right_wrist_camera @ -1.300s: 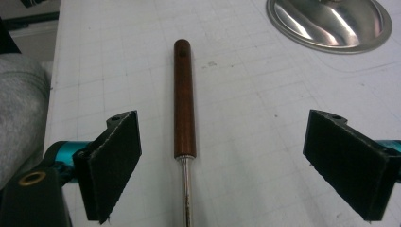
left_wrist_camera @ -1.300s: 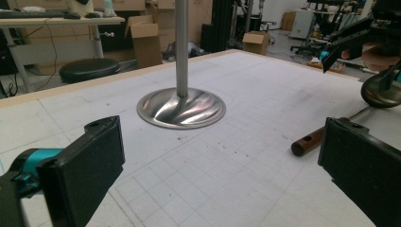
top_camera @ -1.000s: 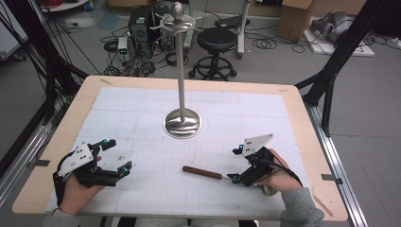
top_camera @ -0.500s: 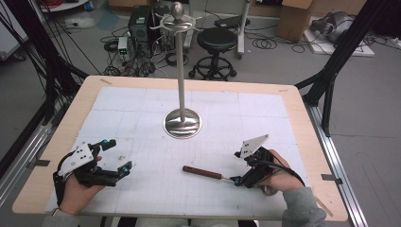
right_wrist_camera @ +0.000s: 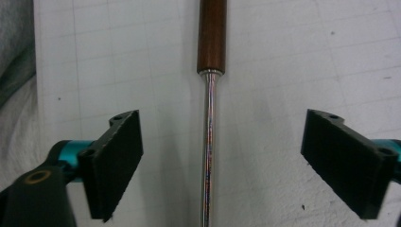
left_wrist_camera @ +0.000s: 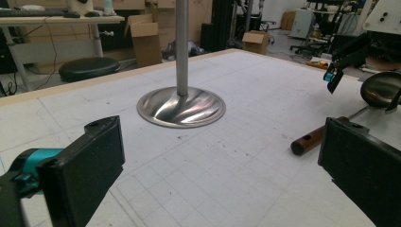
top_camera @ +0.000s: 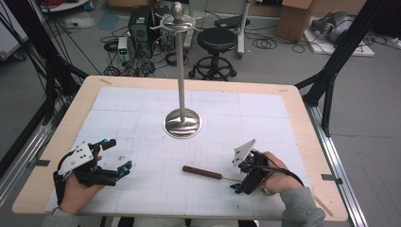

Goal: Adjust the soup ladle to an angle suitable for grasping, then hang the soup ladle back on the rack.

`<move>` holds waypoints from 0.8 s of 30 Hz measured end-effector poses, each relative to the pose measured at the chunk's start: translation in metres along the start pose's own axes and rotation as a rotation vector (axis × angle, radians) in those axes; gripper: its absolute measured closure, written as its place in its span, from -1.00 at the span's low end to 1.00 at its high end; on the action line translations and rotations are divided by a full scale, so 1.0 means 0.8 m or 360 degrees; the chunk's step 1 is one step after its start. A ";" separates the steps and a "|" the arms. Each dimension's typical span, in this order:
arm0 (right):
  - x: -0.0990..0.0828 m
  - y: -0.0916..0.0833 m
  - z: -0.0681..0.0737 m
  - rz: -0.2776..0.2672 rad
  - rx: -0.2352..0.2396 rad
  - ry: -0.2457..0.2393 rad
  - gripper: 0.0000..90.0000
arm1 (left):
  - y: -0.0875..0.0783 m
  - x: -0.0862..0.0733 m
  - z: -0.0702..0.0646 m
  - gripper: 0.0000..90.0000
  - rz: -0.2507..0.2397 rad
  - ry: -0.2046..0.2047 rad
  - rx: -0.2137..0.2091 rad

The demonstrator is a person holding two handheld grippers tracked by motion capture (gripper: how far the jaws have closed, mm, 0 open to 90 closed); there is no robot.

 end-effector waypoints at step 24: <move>-0.019 0.007 0.004 0.0201 0.0052 -0.0011 -0.08 | 0.002 0.001 0.000 -0.96 0.0007 -0.0010 -0.0008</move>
Point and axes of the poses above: each handheld gripper's, and its own axes: y roughly forward along the jaws, x roughly out of its top, z roughly to its left, the point moved 8 cm from there along y, roughly forward along the jaws, and after that the axes turned 11 degrees about -y, right-handed, at the moved point
